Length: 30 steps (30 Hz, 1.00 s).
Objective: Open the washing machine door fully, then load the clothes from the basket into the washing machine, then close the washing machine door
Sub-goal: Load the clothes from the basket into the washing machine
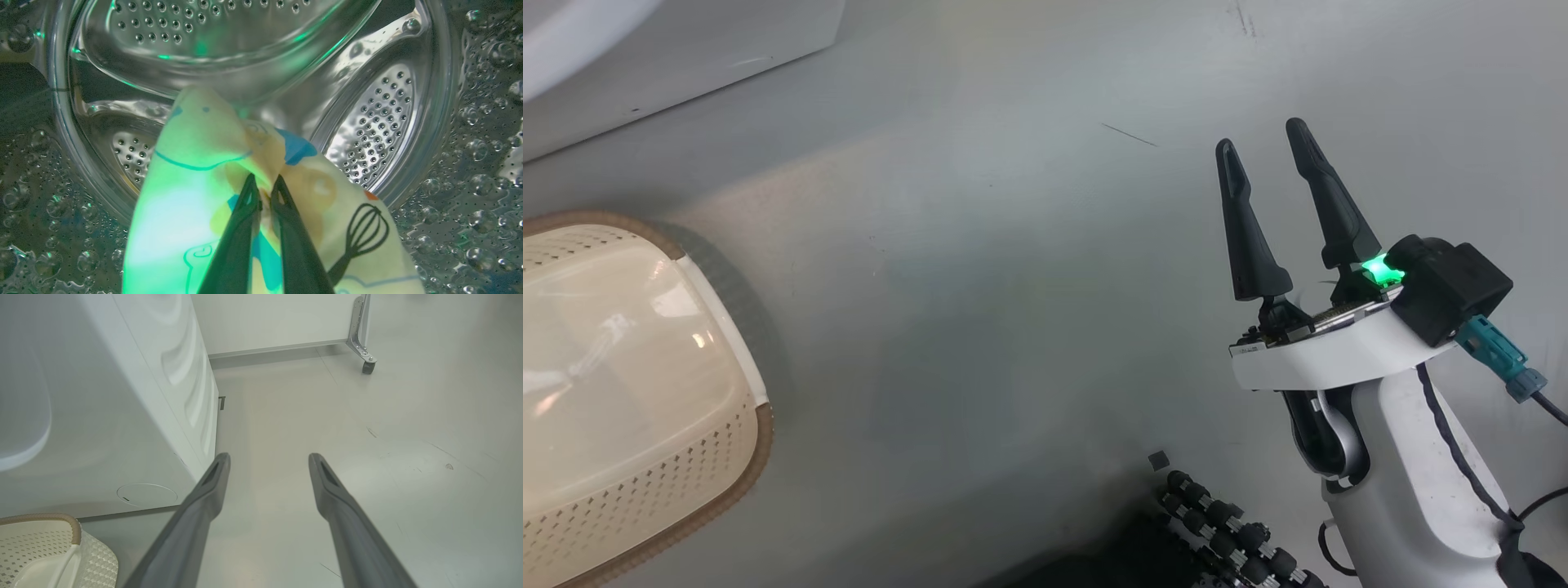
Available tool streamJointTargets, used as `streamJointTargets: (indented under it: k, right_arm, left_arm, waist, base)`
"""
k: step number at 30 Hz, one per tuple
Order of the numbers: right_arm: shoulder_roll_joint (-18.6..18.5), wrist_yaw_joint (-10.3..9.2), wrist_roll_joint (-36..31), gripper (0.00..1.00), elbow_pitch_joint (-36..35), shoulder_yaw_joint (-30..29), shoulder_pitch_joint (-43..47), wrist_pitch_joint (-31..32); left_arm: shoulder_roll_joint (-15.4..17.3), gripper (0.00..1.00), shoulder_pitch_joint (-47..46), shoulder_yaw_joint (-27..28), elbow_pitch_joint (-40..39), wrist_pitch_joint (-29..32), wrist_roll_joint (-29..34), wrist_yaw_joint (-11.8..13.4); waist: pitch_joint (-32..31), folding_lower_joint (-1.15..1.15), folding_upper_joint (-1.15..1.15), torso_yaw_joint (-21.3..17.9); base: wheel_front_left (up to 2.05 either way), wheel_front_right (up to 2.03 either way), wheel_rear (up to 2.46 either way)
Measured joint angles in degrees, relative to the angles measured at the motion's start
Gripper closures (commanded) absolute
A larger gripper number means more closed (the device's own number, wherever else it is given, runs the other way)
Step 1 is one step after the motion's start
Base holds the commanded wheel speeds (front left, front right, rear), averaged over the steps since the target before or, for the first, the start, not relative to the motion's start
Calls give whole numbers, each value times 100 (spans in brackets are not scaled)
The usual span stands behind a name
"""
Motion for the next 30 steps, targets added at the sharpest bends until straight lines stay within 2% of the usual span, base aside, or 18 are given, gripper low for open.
streamJointTargets:
  k: [6,11,12,13,14,15,20,26,30]
  right_arm:
    - [4,-43,5,0,-32,5,-50,0]
    - [5,-45,57,0,-31,5,-52,0]
    - [5,-45,57,0,-31,7,-56,0]
    - [5,-45,57,0,-31,5,-62,0]
    - [5,-46,57,0,-31,5,-77,0]
    - [5,-46,57,0,-31,7,-107,0]
    - [5,-59,53,0,-23,1,-170,0]
    - [5,-96,43,0,-2,-26,-171,0]
    - [3,-98,31,0,1,-69,-174,0]
  left_arm:
    - [-223,100,12,43,525,86,-103,147]
    - [-353,100,114,38,831,207,-209,170]
    - [-357,95,114,36,865,227,-229,170]
    - [-357,58,114,32,873,230,-230,170]
    - [-357,15,114,32,881,230,-231,170]
    - [-355,0,113,12,891,230,-229,170]
    - [-345,0,129,-133,999,196,-107,196]
    - [-382,0,320,-292,1015,-162,45,186]
    - [-519,0,558,-286,1029,-501,54,186]
  waist:
    - [31,0,0,7]
    - [52,0,0,28]
    - [56,0,0,33]
    - [60,0,0,38]
    - [63,0,0,43]
    - [66,0,0,49]
    - [65,0,0,73]
    - [-10,0,0,144]
    - [-93,0,0,207]
  base:
    - [0,0,0]
    - [0,0,0]
    - [0,0,0]
    - [0,0,0]
    - [0,0,0]
    - [0,0,0]
    - [0,0,0]
    - [0,0,0]
    - [0,0,0]
